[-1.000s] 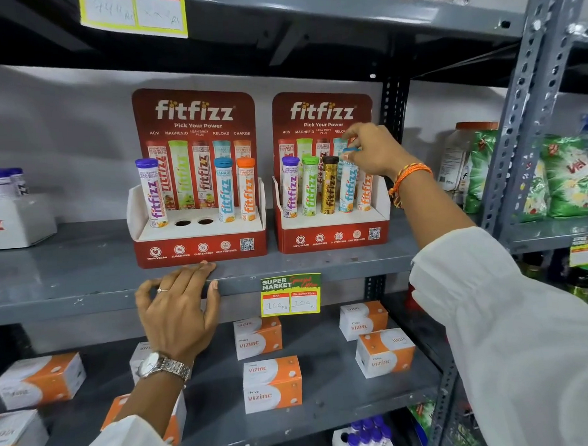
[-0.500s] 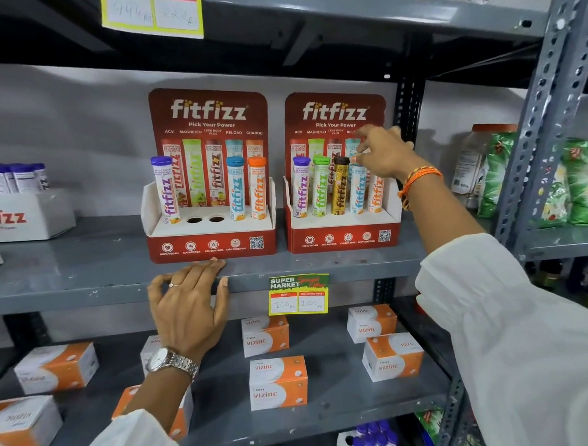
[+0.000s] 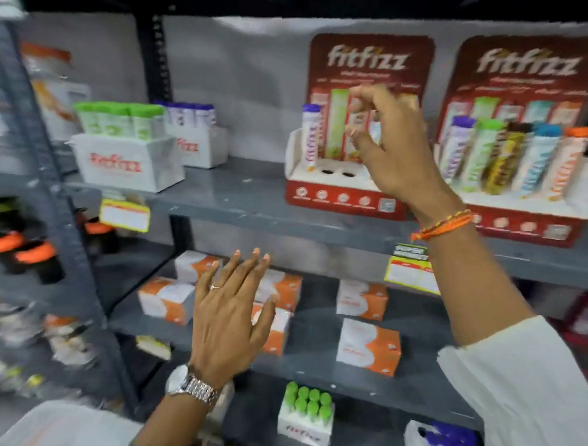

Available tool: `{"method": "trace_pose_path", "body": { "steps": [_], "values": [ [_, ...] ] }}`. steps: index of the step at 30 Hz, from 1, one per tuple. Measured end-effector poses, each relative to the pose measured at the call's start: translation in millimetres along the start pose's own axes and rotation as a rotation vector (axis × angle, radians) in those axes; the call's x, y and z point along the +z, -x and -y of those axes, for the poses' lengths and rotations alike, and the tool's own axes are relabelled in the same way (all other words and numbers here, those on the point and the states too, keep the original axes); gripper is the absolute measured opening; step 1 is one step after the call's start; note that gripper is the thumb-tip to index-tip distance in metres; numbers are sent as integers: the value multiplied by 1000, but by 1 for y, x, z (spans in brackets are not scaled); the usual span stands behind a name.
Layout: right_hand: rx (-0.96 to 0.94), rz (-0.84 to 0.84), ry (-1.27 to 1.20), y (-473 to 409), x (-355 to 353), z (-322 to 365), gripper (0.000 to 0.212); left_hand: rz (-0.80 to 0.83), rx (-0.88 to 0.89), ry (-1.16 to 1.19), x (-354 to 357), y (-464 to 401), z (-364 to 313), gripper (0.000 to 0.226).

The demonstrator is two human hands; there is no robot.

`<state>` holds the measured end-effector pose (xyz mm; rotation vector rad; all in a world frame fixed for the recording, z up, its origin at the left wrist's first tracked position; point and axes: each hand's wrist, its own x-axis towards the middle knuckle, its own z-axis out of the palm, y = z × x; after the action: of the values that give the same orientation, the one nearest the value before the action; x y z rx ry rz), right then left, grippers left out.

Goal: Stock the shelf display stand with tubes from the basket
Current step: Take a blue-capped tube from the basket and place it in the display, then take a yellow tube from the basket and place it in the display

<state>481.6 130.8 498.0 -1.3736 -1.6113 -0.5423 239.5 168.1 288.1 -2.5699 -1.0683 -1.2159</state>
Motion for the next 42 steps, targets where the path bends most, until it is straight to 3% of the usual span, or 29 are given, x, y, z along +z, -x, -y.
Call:
{"method": "trace_pose_path", "body": {
  "steps": [6, 14, 17, 20, 24, 28, 32, 37, 41, 42],
  "values": [
    [-80, 190, -255, 62, 130, 75, 40, 124, -308, -78, -15, 134, 61, 56],
    [-131, 844, -405, 207, 296, 162, 40, 378, -776, -192, -16, 323, 77, 60],
    [-164, 1087, -436, 262, 337, 189, 40, 475, -855, -188, -15, 370, 69, 61],
    [-187, 1344, -523, 313, 367, 212, 42, 441, -919, -141, -17, 398, 58, 48],
    [-196, 1610, -526, 365, 398, 243, 45, 510, -868, -138, -19, 410, 57, 30],
    [-227, 1711, -516, 402, 420, 268, 48, 672, -895, -175, -18, 413, 64, 44],
    [-220, 1671, -488, 419, 431, 280, 44, 716, -876, -212, -18, 412, 64, 55],
    [-119, 1620, -491, 418, 432, 284, 38, 705, -873, -232, -17, 410, 65, 47],
    [-29, 1558, -521, 399, 423, 282, 34, 634, -841, -223, -23, 396, 66, 12],
    [-28, 1537, -518, 392, 419, 279, 35, 614, -846, -213, -26, 391, 66, 20]
  ]
}}
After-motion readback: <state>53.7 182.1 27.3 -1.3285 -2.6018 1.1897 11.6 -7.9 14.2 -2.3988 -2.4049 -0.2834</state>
